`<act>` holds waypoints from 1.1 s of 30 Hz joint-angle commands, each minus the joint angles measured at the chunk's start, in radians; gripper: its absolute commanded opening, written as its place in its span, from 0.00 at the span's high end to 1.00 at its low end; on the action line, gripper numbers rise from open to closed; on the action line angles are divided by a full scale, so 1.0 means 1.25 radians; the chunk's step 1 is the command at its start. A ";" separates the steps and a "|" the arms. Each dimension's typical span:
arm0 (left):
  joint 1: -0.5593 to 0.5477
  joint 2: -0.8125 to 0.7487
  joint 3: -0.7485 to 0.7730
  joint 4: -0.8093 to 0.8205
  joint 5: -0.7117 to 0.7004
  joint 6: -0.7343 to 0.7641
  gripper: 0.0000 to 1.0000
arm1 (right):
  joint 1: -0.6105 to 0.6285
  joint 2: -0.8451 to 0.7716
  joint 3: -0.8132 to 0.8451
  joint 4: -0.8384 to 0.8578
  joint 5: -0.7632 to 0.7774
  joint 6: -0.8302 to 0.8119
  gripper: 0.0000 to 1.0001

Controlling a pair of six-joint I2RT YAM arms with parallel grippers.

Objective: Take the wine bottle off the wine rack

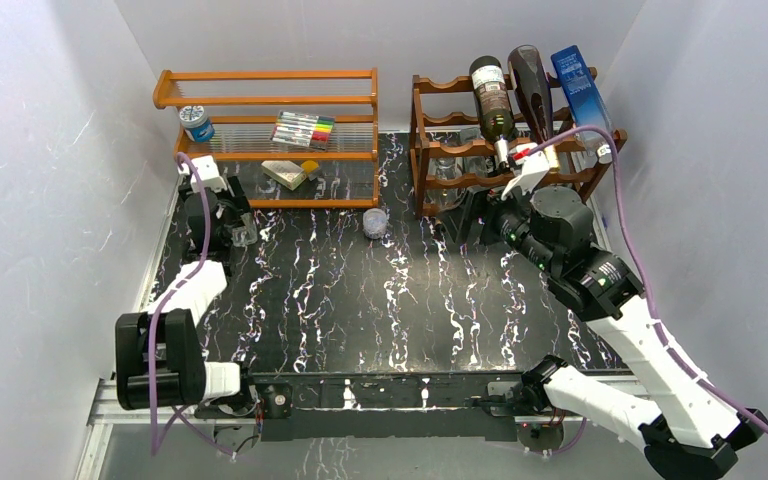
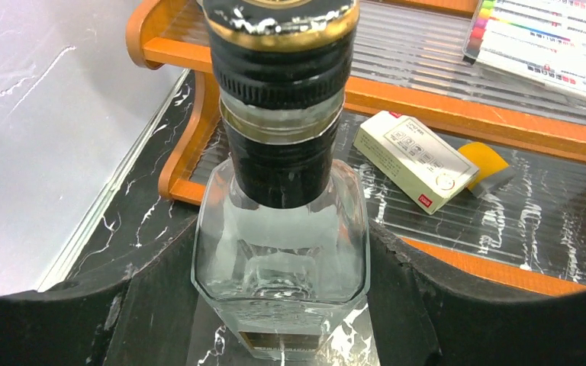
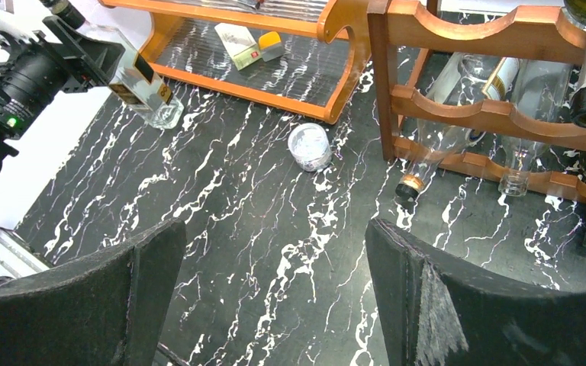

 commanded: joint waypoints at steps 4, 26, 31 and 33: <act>0.038 0.018 0.026 0.212 0.119 0.032 0.72 | 0.000 0.022 0.019 0.024 0.002 -0.012 0.02; -0.046 -0.125 0.177 -0.224 -0.179 0.027 0.02 | 0.000 0.083 0.137 -0.070 0.014 -0.018 0.02; -0.138 -0.228 0.217 -0.282 -0.208 0.136 0.02 | 0.000 0.107 0.166 -0.117 0.079 -0.049 0.02; -0.180 -0.288 0.172 -0.235 -0.116 0.165 0.02 | 0.000 0.120 0.178 -0.138 0.115 -0.060 0.02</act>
